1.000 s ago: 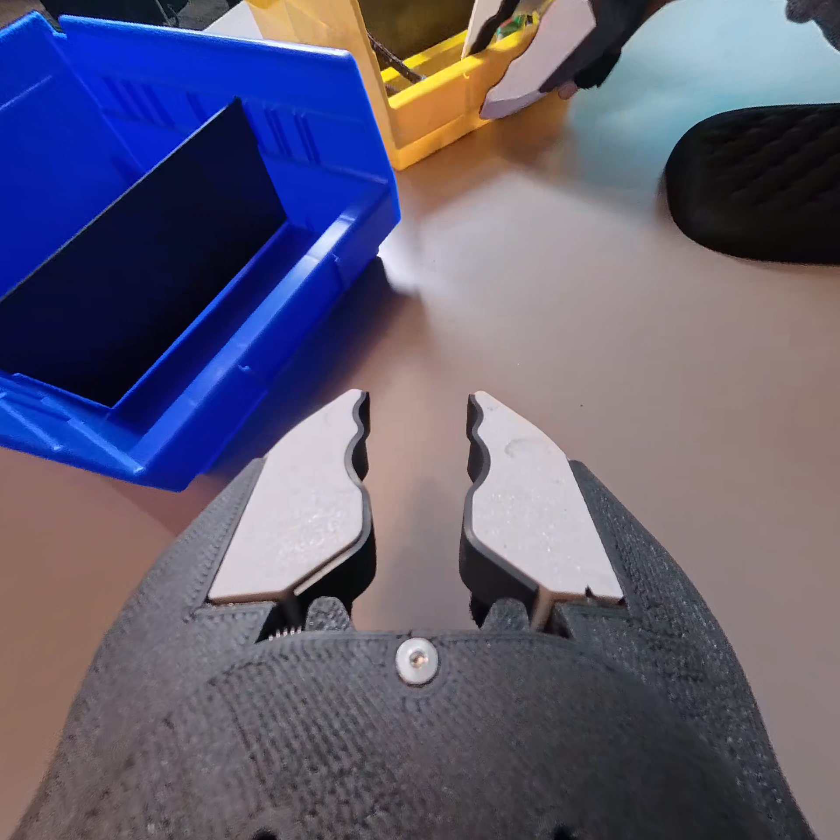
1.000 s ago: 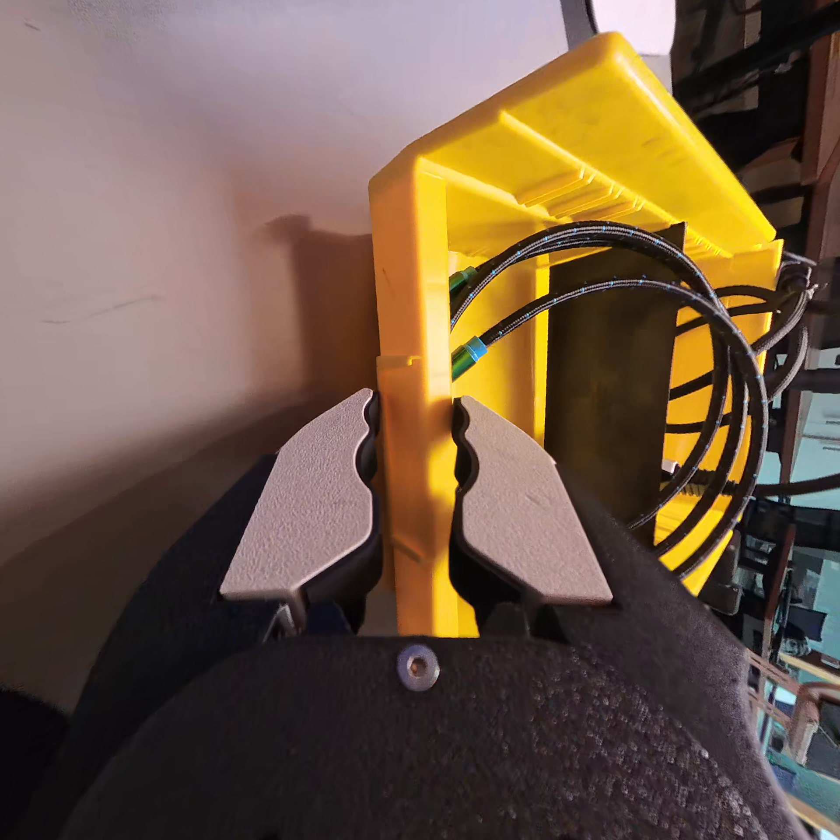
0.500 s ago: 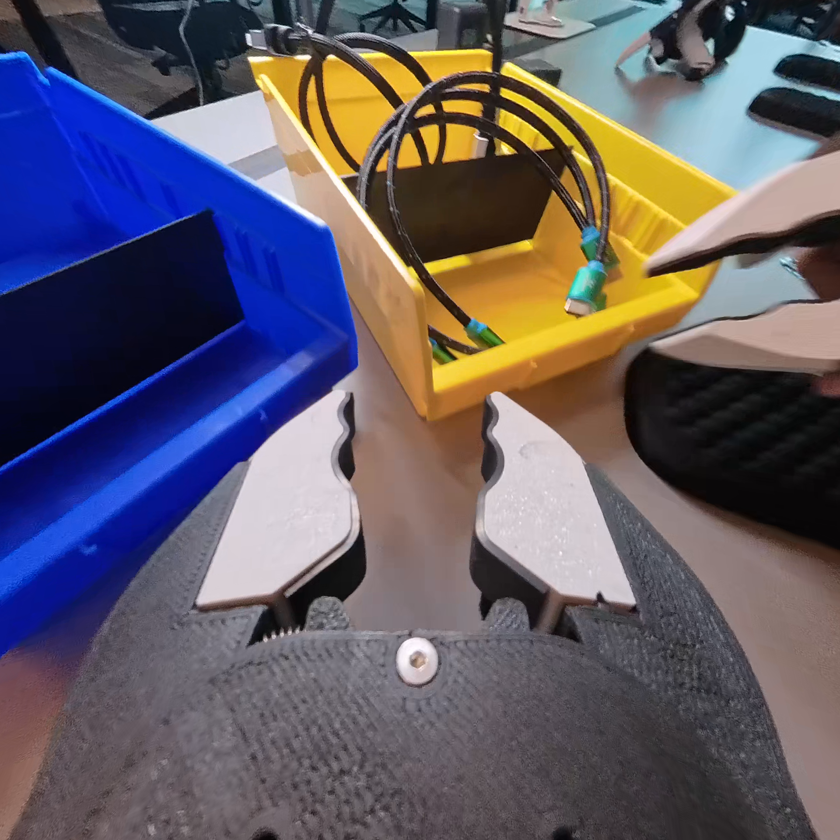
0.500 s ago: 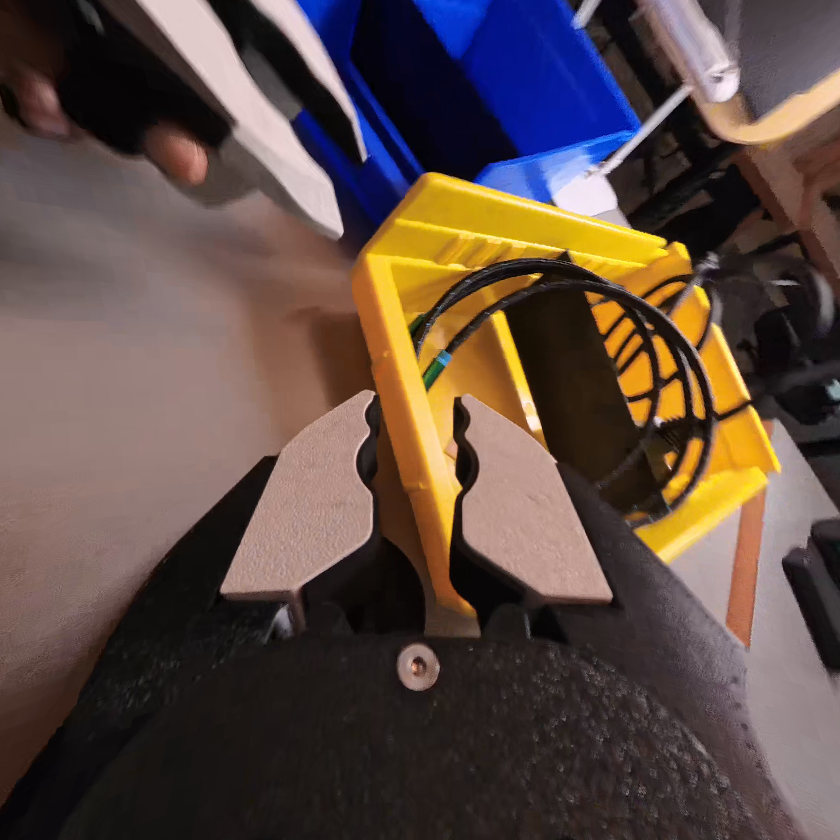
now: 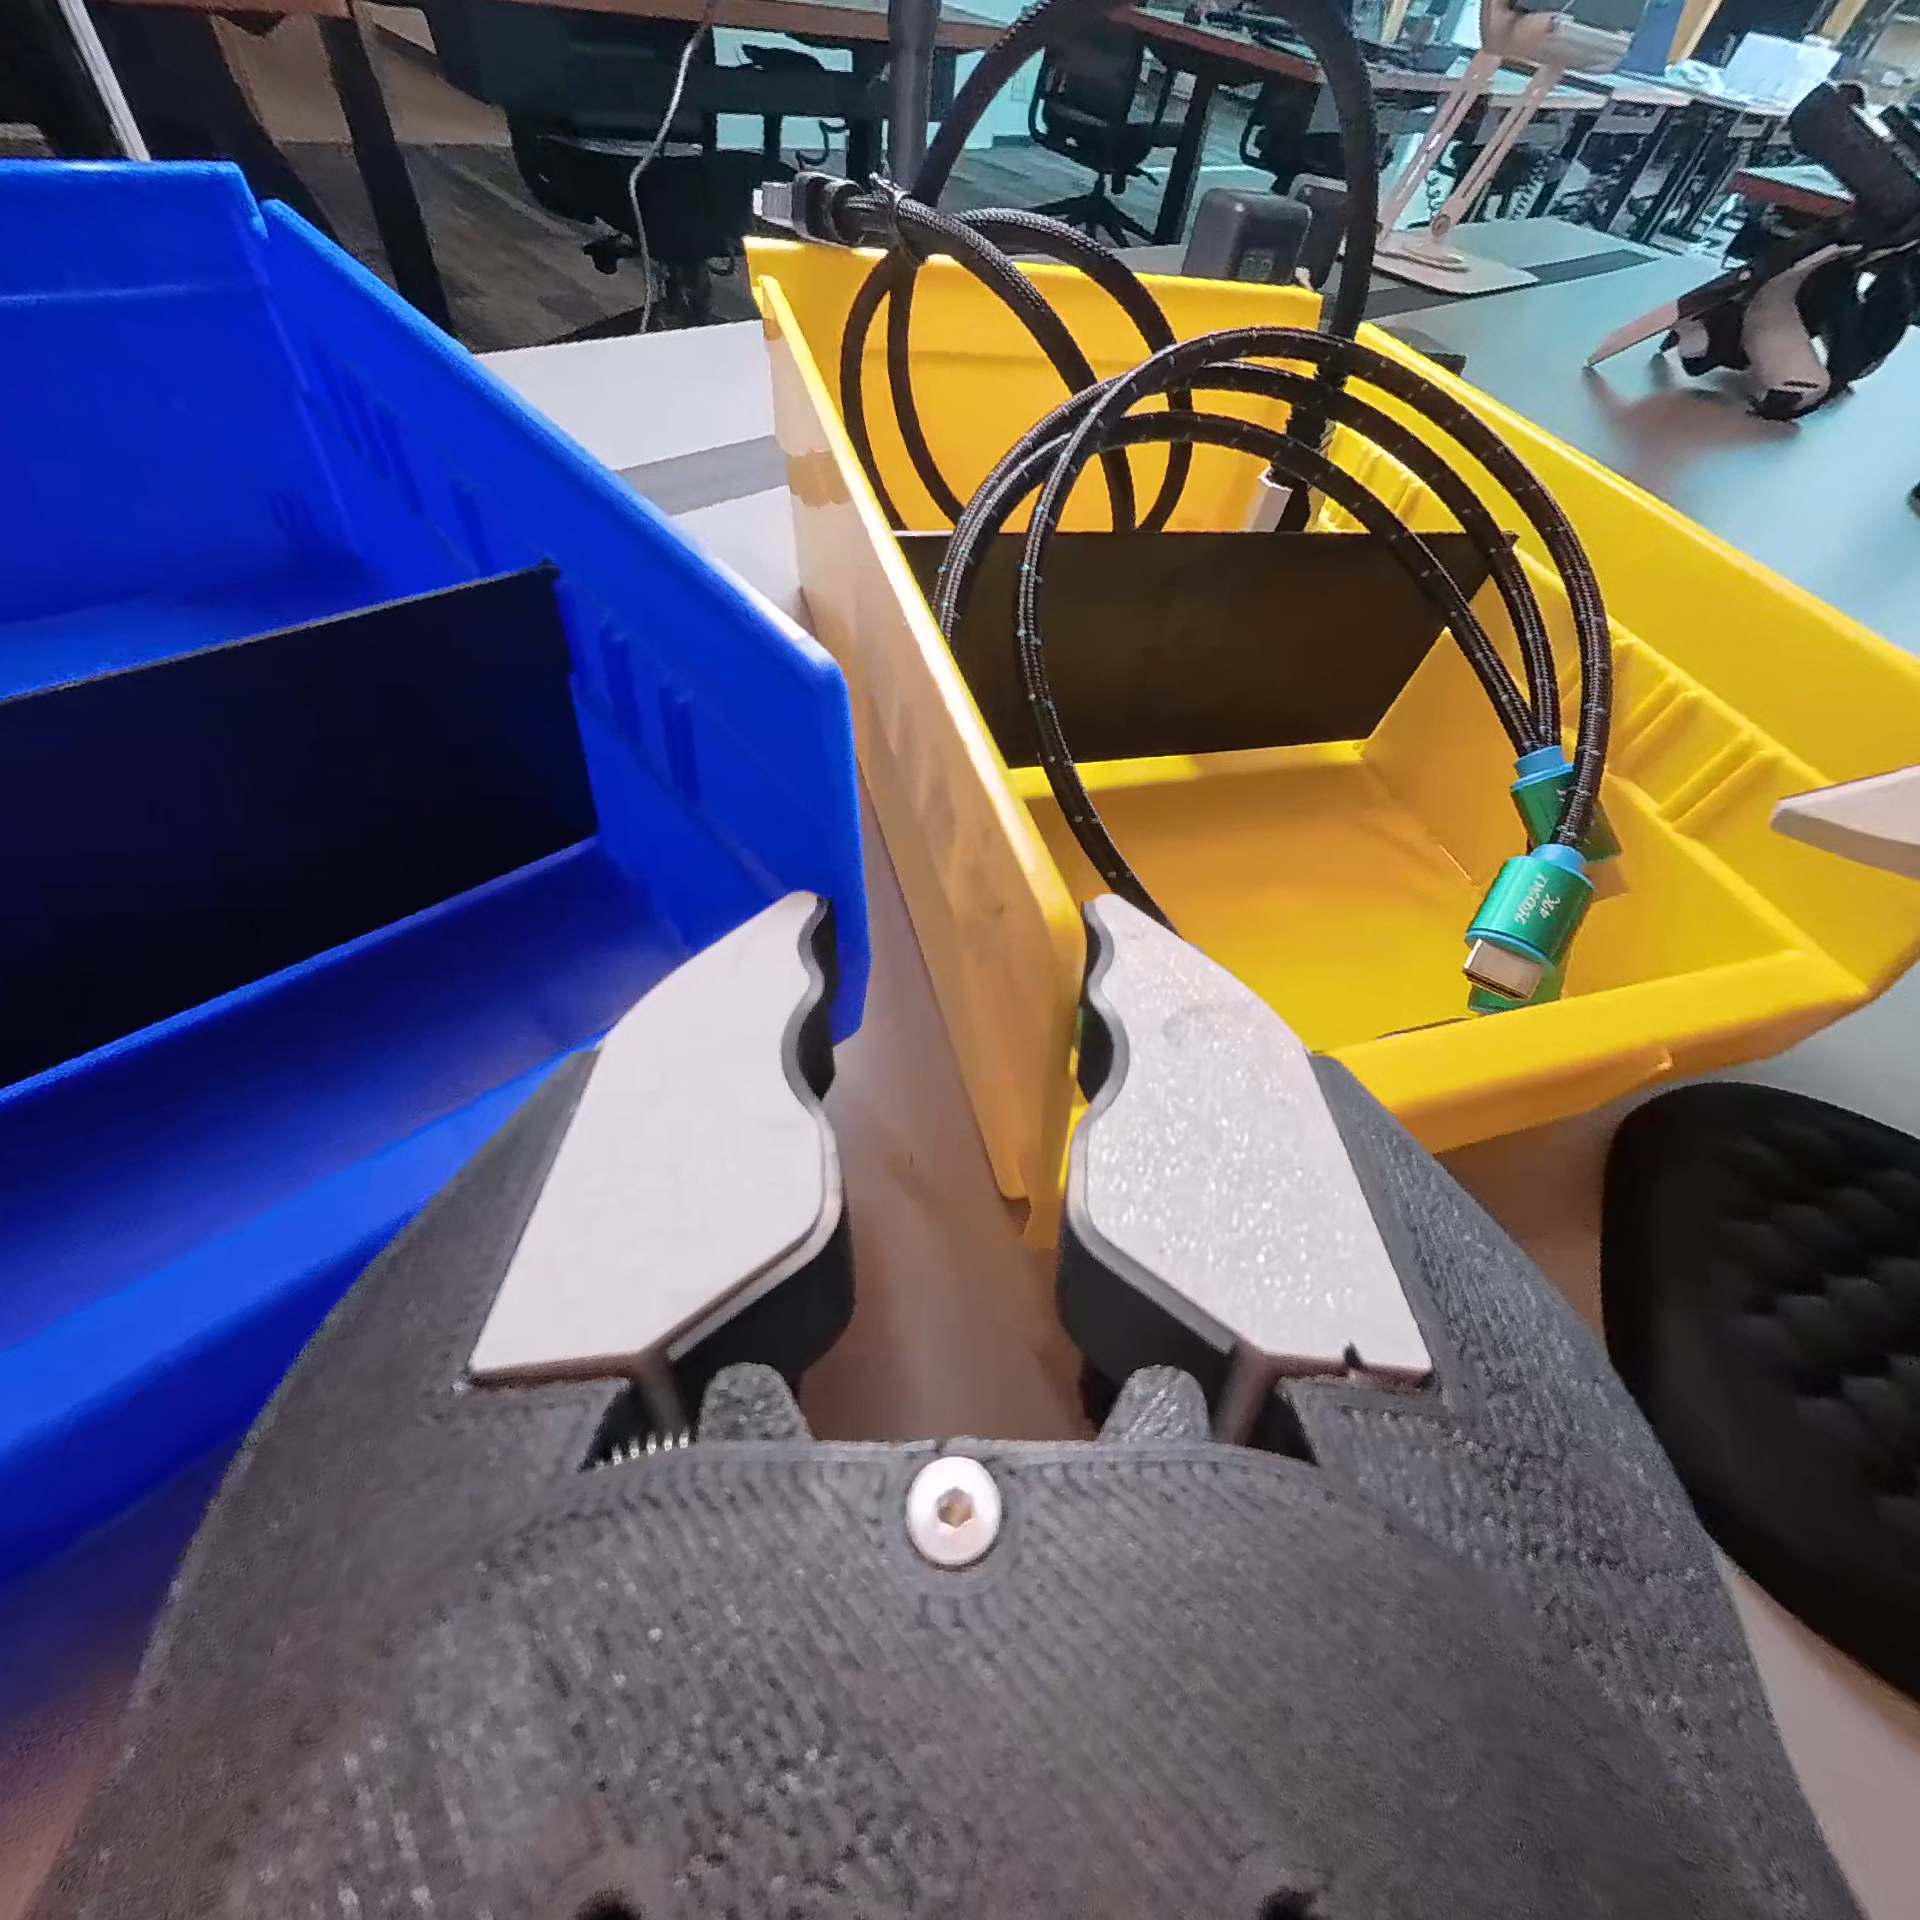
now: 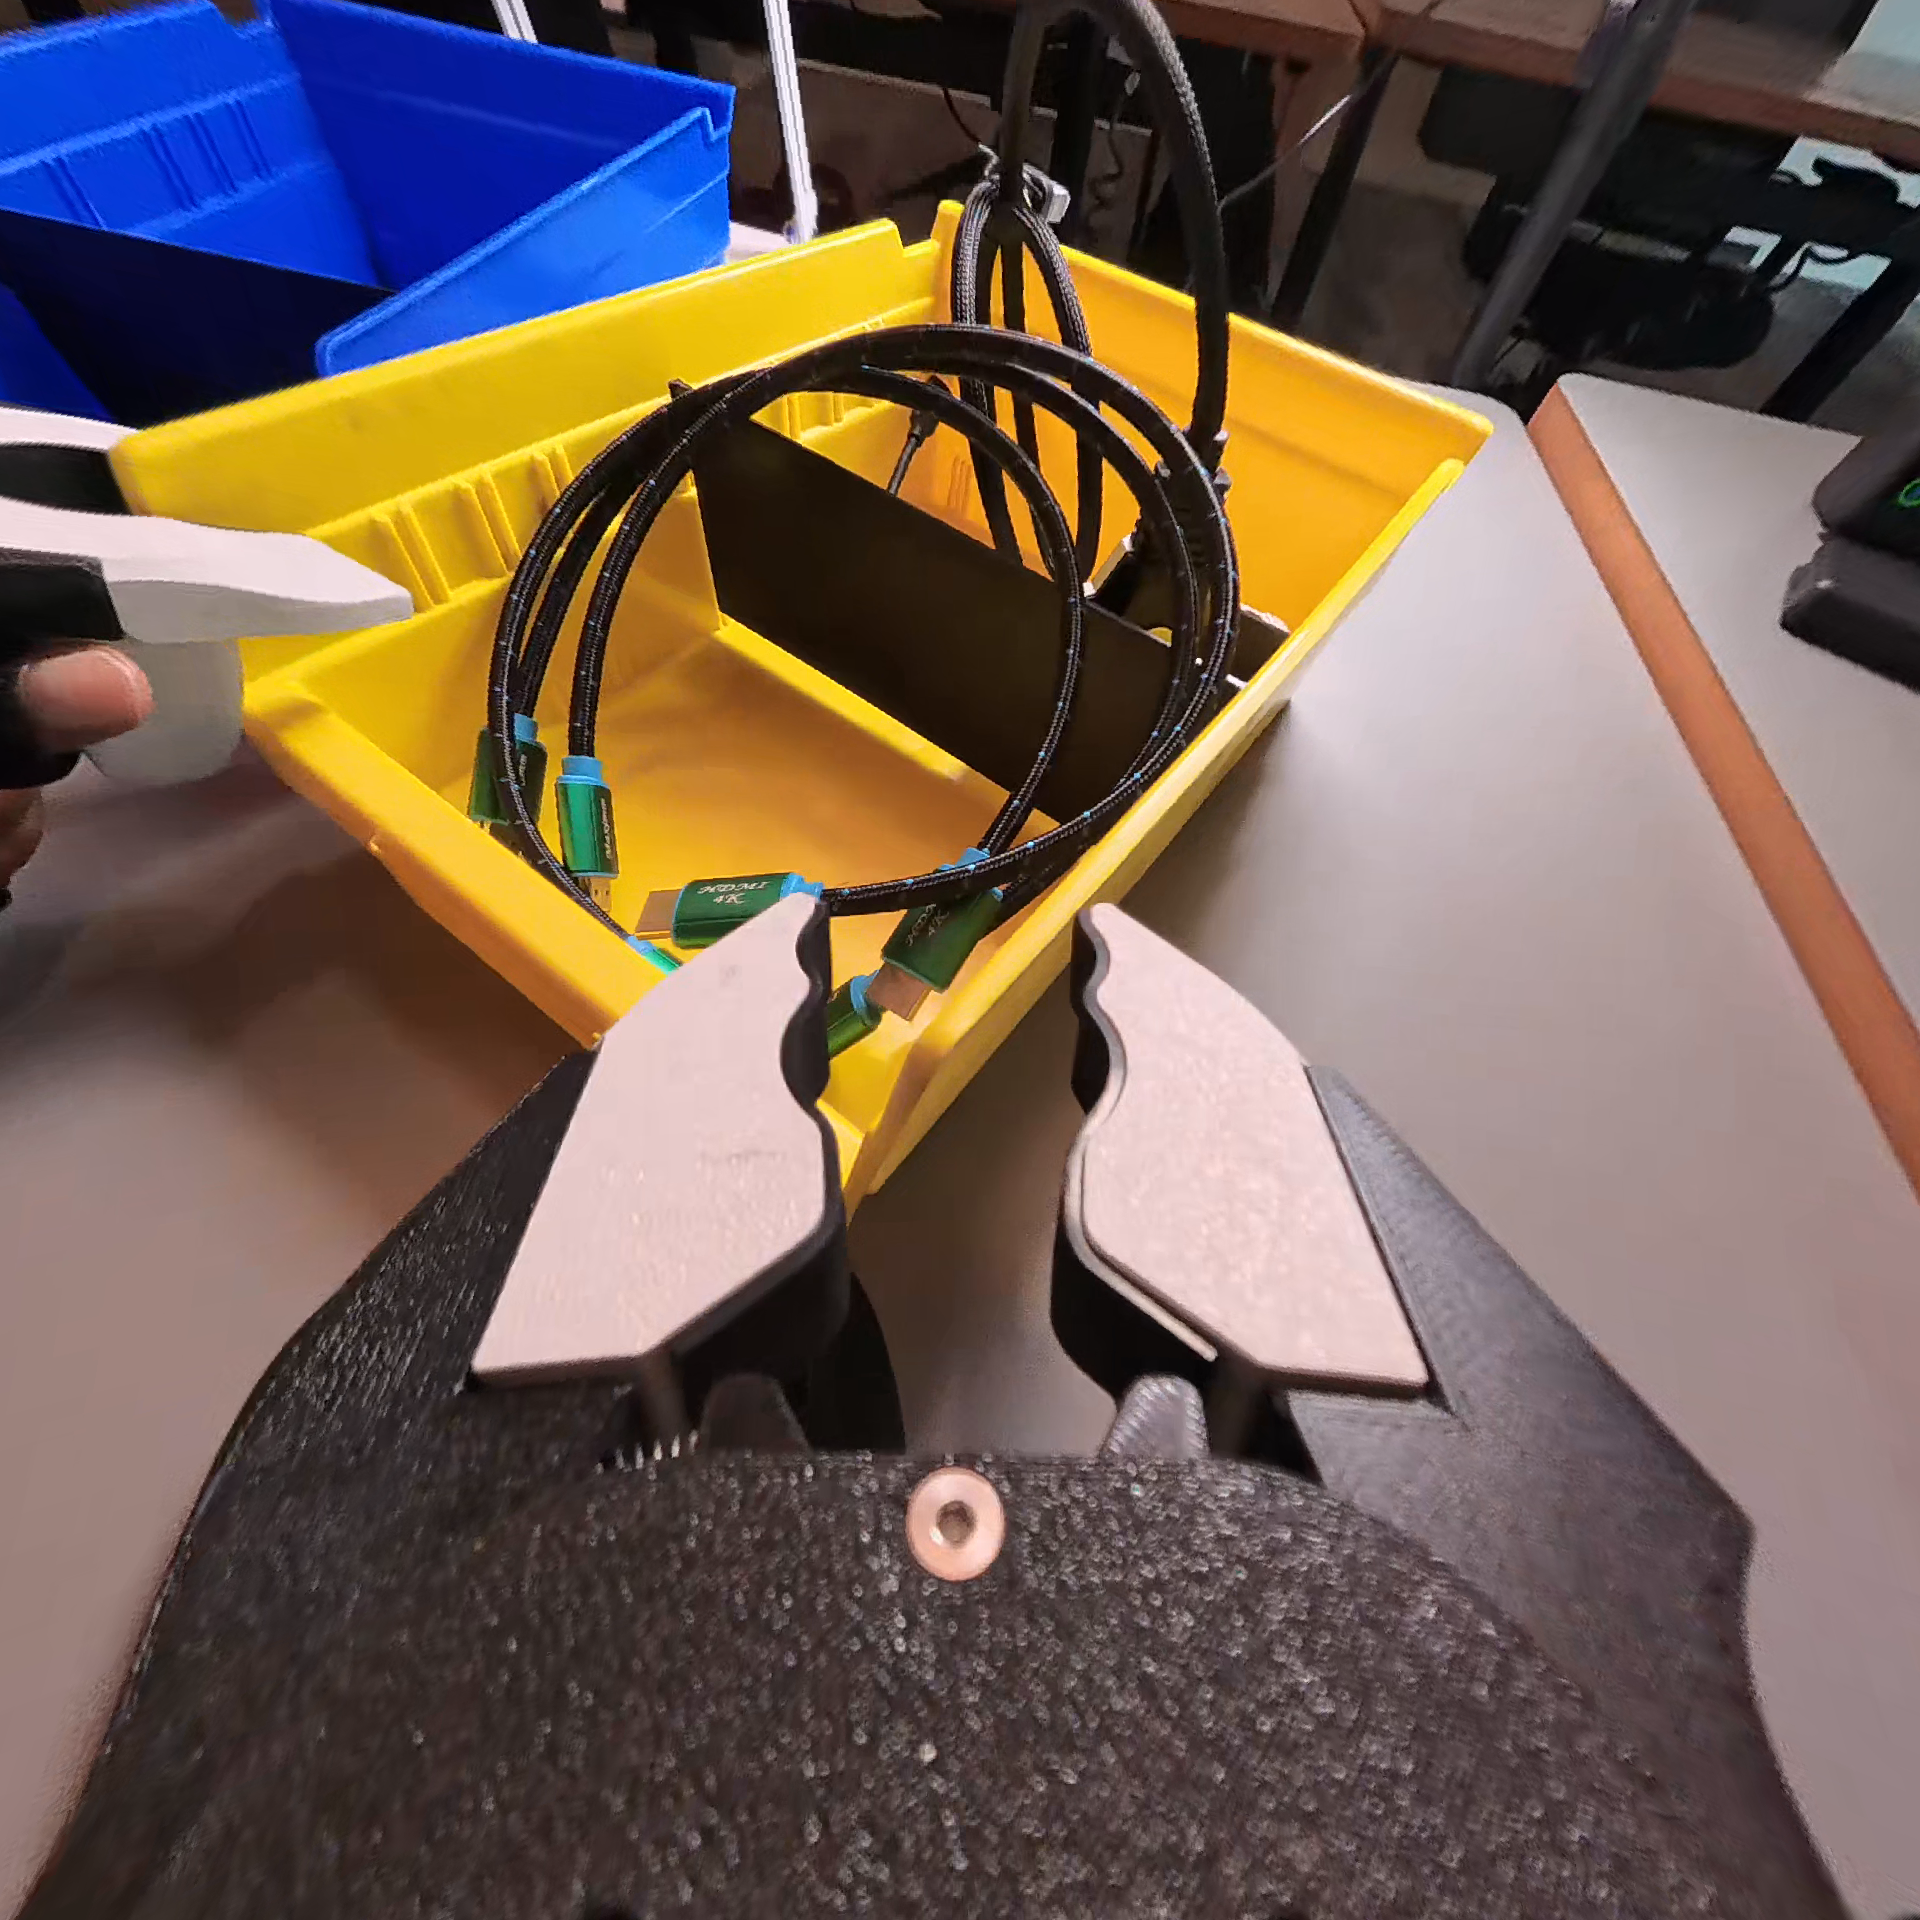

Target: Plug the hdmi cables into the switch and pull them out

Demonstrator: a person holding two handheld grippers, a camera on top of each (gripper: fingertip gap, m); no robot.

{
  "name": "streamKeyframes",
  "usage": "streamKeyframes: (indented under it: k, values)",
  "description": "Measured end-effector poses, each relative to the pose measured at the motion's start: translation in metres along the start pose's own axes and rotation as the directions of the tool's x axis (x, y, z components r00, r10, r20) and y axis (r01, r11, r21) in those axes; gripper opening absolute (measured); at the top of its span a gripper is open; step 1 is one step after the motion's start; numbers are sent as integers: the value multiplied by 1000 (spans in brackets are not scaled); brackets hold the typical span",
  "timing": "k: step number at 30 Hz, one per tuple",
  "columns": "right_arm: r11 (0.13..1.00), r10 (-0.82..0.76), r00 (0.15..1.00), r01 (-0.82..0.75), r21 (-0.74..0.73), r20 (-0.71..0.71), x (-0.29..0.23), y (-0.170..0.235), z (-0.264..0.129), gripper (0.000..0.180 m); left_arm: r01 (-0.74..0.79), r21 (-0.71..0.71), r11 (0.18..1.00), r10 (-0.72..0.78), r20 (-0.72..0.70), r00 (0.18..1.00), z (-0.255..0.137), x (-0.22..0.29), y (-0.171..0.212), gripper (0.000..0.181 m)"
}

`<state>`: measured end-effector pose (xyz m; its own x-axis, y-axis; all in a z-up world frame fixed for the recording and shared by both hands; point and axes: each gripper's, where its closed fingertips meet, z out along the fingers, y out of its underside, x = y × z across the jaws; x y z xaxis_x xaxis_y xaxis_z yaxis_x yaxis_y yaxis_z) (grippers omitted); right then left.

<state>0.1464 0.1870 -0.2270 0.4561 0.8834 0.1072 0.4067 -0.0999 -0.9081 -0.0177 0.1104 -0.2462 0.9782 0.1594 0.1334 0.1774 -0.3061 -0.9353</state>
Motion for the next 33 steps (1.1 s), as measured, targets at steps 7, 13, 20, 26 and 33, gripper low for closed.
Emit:
streamKeyframes:
  k: [7,13,20,26,33]
  values:
    - [998,62,998,-61,-19,9,2,13,11,37,30,48,998,-31,15,999,3,-1,-9,42]
    - [996,85,996,-85,-10,-29,8,14,13,30,9,49,999,-10,21,1000,7,9,-13,13]
    - [993,114,986,-112,21,-119,26,15,7,17,-58,12,998,57,93,994,12,19,-13,11]
    - [989,140,977,-132,59,-160,41,13,-6,13,-86,26,996,83,95,992,12,37,-24,11]
    - [986,84,982,-58,157,-167,35,-42,-38,13,-101,132,986,88,98,991,-20,46,-69,12]
